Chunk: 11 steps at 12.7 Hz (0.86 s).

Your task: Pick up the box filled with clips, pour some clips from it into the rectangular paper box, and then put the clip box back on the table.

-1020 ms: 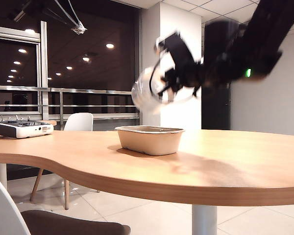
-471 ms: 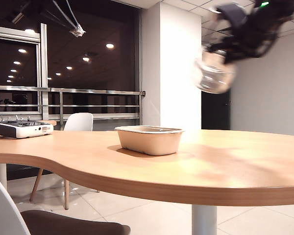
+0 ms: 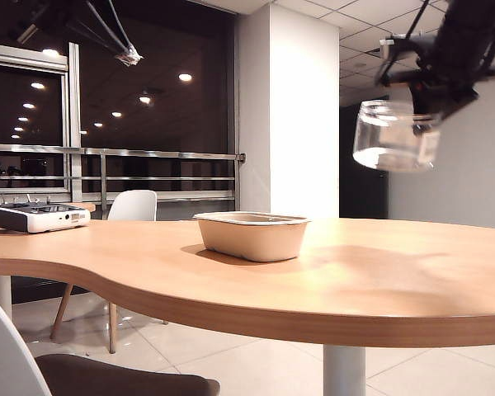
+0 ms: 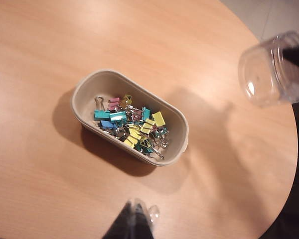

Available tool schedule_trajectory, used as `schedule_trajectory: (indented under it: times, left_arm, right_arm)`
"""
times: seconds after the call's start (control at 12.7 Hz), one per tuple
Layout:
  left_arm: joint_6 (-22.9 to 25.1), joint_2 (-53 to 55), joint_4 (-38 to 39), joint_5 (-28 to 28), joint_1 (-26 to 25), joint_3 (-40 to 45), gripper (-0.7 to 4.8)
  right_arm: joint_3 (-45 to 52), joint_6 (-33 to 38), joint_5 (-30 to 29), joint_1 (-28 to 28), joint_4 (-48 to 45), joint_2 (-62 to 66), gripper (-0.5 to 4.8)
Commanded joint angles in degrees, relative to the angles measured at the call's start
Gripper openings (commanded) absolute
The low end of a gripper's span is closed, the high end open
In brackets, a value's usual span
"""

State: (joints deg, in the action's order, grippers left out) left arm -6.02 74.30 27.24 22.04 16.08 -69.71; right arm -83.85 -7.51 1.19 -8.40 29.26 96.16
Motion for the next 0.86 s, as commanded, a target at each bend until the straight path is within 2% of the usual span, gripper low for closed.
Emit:
schedule_trajectory:
  times: [0.08,0.47,0.71,0.86]
  left_arm:
    - [0.0,-0.2,-0.3,0.3,0.0,-0.1,-0.06]
    - [0.0,-0.2,-0.1,0.3,0.0,-0.1,-0.06]
    - [0.0,-0.2,0.2,0.3,0.0,-0.1,-0.06]
    - [0.0,-0.2,0.2,0.3,0.0,-0.1,-0.06]
  right_arm:
    - [-0.2,0.5,0.4,0.9,-1.5,6.2,-0.03]
    - [-3.4,1.6,0.2,2.4,-3.5,15.9,-0.03]
    - [-7.7,1.5,0.2,2.4,-1.4,16.1,2.31]
    - [-8.7,1.5,0.2,2.4,-1.1,16.0,2.3]
